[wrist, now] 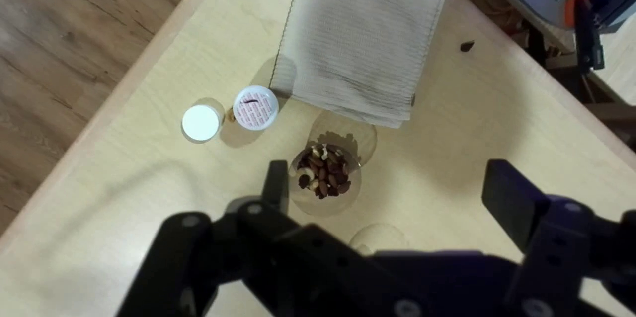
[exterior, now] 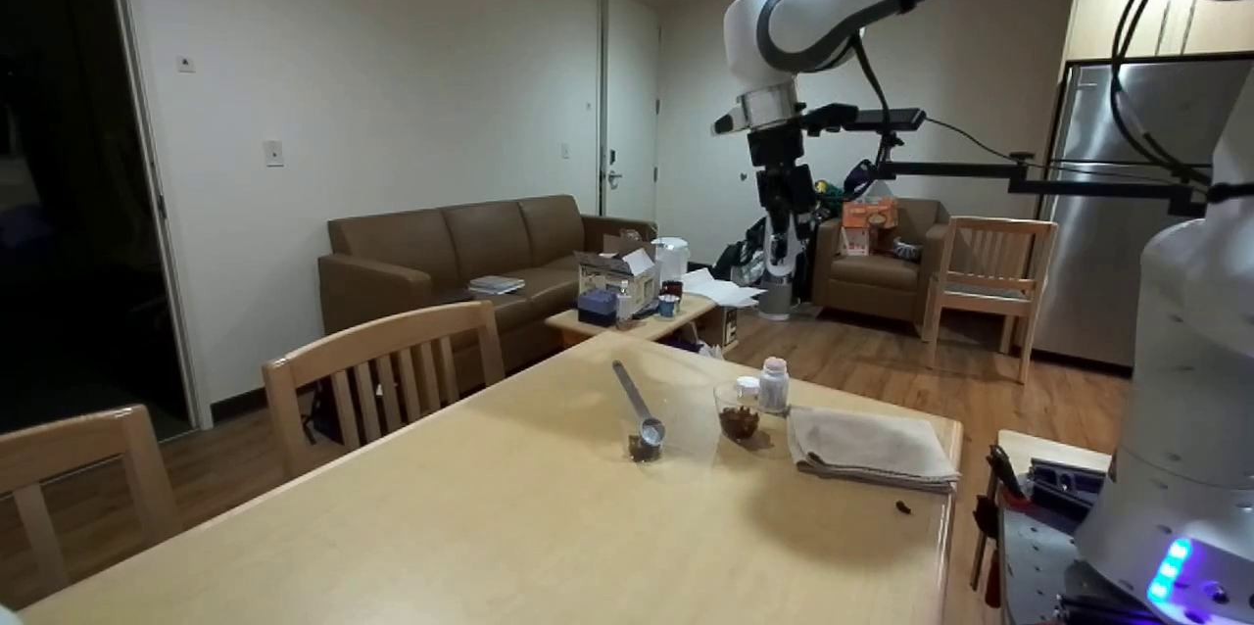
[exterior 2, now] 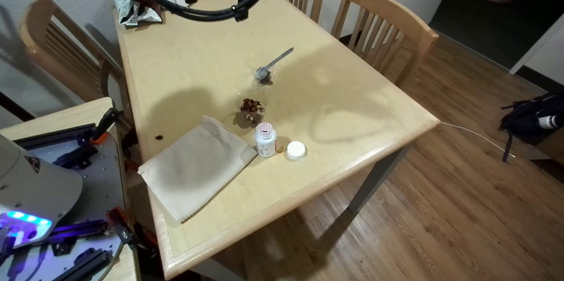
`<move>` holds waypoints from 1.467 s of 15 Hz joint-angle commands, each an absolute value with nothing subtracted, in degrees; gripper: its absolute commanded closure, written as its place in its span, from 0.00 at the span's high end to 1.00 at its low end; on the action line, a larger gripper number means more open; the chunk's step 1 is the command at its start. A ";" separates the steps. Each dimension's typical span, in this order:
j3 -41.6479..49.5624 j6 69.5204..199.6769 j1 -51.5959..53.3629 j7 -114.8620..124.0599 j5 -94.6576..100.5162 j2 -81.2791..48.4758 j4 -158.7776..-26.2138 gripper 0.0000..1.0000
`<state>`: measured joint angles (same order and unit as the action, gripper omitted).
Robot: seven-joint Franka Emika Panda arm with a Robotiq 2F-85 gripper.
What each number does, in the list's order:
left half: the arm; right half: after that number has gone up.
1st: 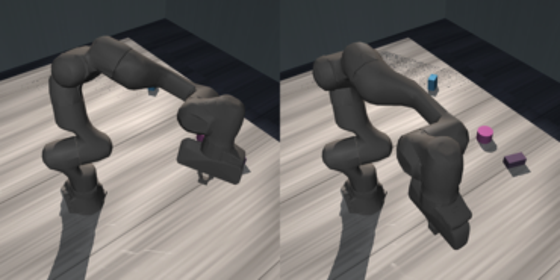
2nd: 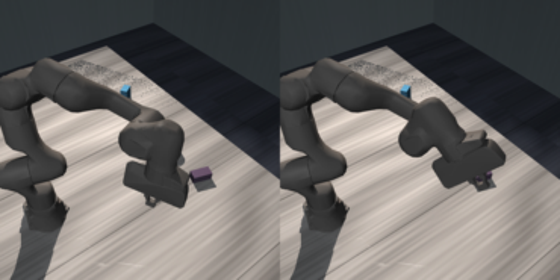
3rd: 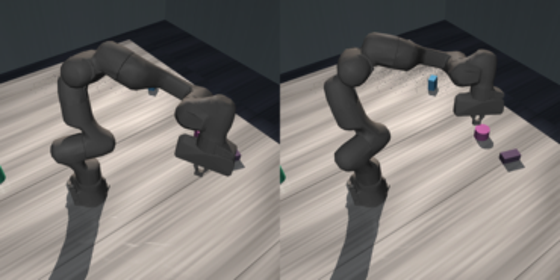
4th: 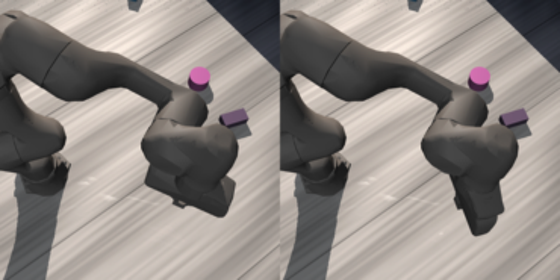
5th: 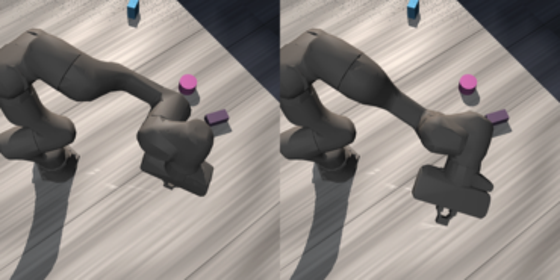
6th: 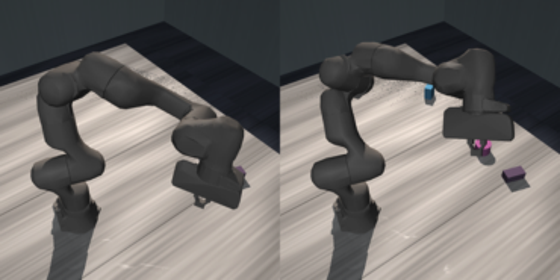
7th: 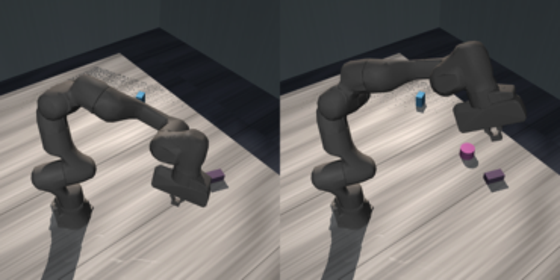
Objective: Take the grey measuring spoon out of the cup on the left, pour the contents in the cup on the left into the cup on the right
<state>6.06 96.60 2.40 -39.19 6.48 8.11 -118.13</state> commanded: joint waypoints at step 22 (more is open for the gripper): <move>-5.58 142.85 7.05 24.25 6.78 -9.72 -123.33 1.00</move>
<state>-5.30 135.89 5.64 15.31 4.66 -3.77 -127.04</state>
